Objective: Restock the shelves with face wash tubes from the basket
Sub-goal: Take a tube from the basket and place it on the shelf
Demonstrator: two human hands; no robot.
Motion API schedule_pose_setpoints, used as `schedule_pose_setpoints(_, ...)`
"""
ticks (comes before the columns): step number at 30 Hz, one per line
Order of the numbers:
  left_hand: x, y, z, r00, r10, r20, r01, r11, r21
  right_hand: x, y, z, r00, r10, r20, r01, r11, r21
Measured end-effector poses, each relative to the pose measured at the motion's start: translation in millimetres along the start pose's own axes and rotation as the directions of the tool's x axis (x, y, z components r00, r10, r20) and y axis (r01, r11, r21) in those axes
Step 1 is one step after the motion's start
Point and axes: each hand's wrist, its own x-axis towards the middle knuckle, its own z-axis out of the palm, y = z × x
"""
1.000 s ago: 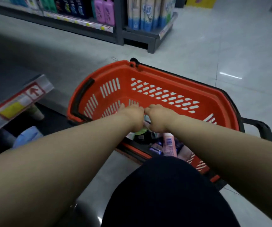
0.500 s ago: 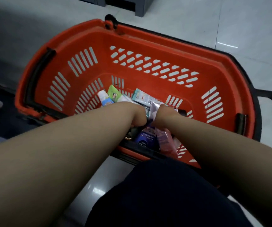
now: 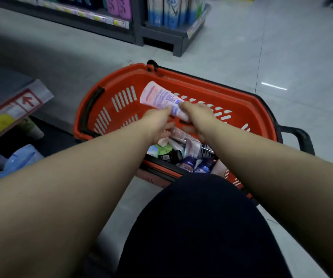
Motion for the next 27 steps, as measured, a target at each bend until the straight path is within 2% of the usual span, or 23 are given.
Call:
schedule_pose_setpoints(3,-25.0,19.0,-30.9,0.982,0.128,-0.141,-0.132,0.991,-0.023,-28.1,-18.8,21.7,0.977,-0.025,0.212,0.05,0.992,-0.115)
schedule_pose_setpoints(6,-57.0,30.8,-70.4,0.932,0.261,-0.253,-0.264,0.964,0.022,-51.3,-37.7,52.9,0.95,-0.138,0.278,0.199,0.959,-0.203)
schedule_pose_setpoints(9,-95.4,36.6,-111.8,0.829,0.392,-0.398,-0.401,0.914,0.065,-77.5,-54.5,96.0,0.902,-0.254,0.349,0.355,0.896,-0.265)
schedule_pose_setpoints(13,-154.0,41.1,-168.2,0.66,0.586,-0.471,-0.524,0.808,0.27,-119.3,-70.6,167.7,0.775,-0.39,0.498,0.555,0.797,-0.239)
schedule_pose_setpoints(18,-209.4,42.9,-239.8,0.476,0.665,-0.575,-0.54,0.737,0.406,-163.7,-81.0,254.5,0.666,-0.514,0.54,0.704,0.673,-0.227)
schedule_pose_setpoints(20,-222.7,41.1,-263.9,0.425,0.678,-0.599,-0.523,0.724,0.45,-178.0,-82.1,279.9,0.628,-0.537,0.563,0.749,0.615,-0.248)
schedule_pose_setpoints(23,-231.9,35.0,-291.1,0.403,0.67,-0.623,-0.502,0.731,0.462,-191.6,-79.1,305.1,0.591,-0.556,0.585,0.791,0.541,-0.285)
schedule_pose_setpoints(27,-229.2,27.1,-316.1,0.422,0.655,-0.627,-0.45,0.751,0.482,-190.0,-67.7,333.2,0.608,-0.542,0.579,0.781,0.54,-0.314)
